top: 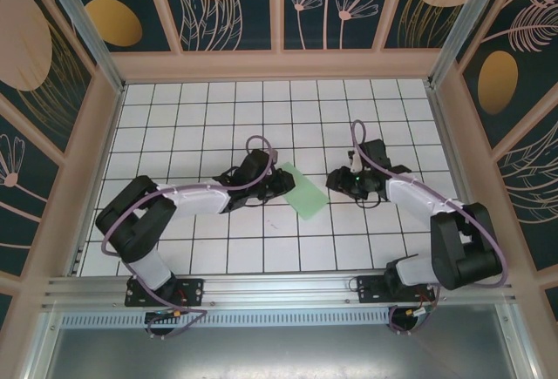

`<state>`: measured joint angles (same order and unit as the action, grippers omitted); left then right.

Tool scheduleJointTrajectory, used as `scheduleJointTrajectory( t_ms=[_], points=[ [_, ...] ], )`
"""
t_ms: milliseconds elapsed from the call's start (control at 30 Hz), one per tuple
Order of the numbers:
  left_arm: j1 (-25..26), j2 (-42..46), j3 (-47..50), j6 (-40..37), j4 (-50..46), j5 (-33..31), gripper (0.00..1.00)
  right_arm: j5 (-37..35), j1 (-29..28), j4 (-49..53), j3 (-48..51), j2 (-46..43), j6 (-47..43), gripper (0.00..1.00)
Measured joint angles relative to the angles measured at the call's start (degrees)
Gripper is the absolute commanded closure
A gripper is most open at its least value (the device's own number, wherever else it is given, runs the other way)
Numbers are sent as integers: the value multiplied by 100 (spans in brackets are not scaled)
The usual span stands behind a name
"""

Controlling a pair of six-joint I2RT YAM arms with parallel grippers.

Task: Fold a paper plane with a square sheet of paper (pick it up from the middle)
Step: Turn over the paper at the center of the table.

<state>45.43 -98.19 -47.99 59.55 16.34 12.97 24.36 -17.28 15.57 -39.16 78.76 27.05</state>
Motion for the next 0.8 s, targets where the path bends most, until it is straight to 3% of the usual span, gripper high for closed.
scheduleJointTrajectory(
  t_ms=[200, 333, 400, 600, 800],
  points=[
    [98, -387, -236, -2, -197, 9, 79, 409, 4, -306, 243, 127, 13, 54],
    [337, -413, -872, -304, -1016, -339, 65, 492, 101, -341, 380, 133, 24, 54],
    [570, -511, -1458, -577, -1561, -684, 54, 623, 420, -389, 411, 116, 33, 54],
    [1318, -1147, -3082, -1443, -3182, -1803, 42, 935, 1878, -520, 555, -208, 55, 53],
    [1947, -2157, -4483, -2186, -4647, -2704, 31, 1338, 2857, -772, 929, -385, 179, 53]
  ],
)
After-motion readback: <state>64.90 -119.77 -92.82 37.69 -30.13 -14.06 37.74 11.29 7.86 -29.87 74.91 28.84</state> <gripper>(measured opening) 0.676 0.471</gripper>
